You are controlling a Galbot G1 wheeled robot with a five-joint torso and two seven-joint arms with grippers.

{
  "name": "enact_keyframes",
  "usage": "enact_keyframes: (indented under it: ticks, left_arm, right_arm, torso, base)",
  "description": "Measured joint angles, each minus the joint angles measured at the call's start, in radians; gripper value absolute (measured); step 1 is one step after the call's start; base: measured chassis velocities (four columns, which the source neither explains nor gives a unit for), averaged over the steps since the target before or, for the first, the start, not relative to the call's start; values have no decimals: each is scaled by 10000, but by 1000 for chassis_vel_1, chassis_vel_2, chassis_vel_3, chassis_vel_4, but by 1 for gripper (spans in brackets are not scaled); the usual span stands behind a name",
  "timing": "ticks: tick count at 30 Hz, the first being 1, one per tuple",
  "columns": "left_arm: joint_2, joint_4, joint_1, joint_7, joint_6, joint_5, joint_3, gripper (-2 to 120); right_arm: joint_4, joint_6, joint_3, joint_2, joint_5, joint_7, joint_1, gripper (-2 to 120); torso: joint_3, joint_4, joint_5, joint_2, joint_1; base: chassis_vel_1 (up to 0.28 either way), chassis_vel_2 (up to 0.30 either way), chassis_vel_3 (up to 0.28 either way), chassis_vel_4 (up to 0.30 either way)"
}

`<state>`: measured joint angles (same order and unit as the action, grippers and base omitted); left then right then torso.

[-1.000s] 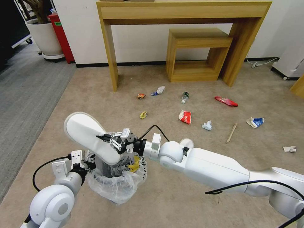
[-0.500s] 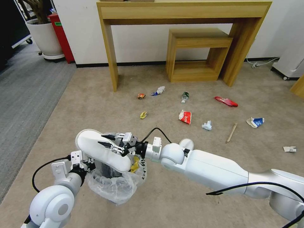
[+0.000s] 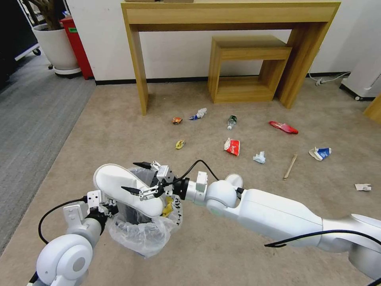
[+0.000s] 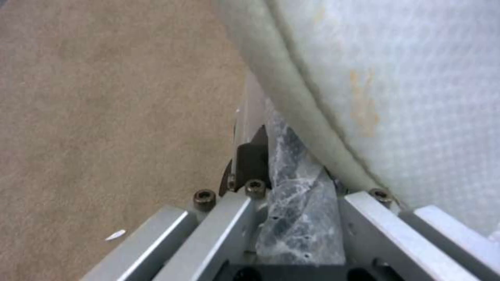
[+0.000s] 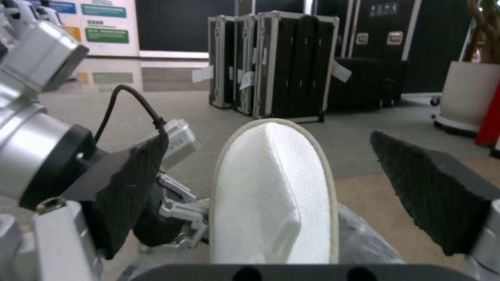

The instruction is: Pick up the trash bin and place the garbage on the floor into it.

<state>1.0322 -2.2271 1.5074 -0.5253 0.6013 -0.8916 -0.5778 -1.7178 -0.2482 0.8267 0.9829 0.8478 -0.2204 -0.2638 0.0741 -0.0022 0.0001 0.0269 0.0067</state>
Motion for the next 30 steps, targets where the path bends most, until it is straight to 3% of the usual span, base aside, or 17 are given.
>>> enact_keyframes:
  ticks: [5,11,18,30]
  left_arm:
    - [19,84,-53,-2,-8,4,26,1]
    - [65,102,-136,-7,-9,19,141,1]
    - [91,-104,-85,-12,-3,52,179,1]
    - [187,-323,36,3,13,109,89,1]
  right_arm:
    - [-395,217,-17,-351,126,301,-23,100]
    - [-1129,933,179,-883,740,1447,-411,100]
    - [-1194,1517,478,-851,992,2339,-558,100]
    - [-1446,2004,1568,-505,1454,2912,-199,100]
  torso:
    - [0,0,1,0,0]
    - [0,-1,1,0,0]
    - [0,0,0,0,-1]
    - [0,1,-1,0,0]
  base:
    - [0,0,0,0]
    - [0,0,0,0]
    - [0,0,0,0]
    - [0,0,0,0]
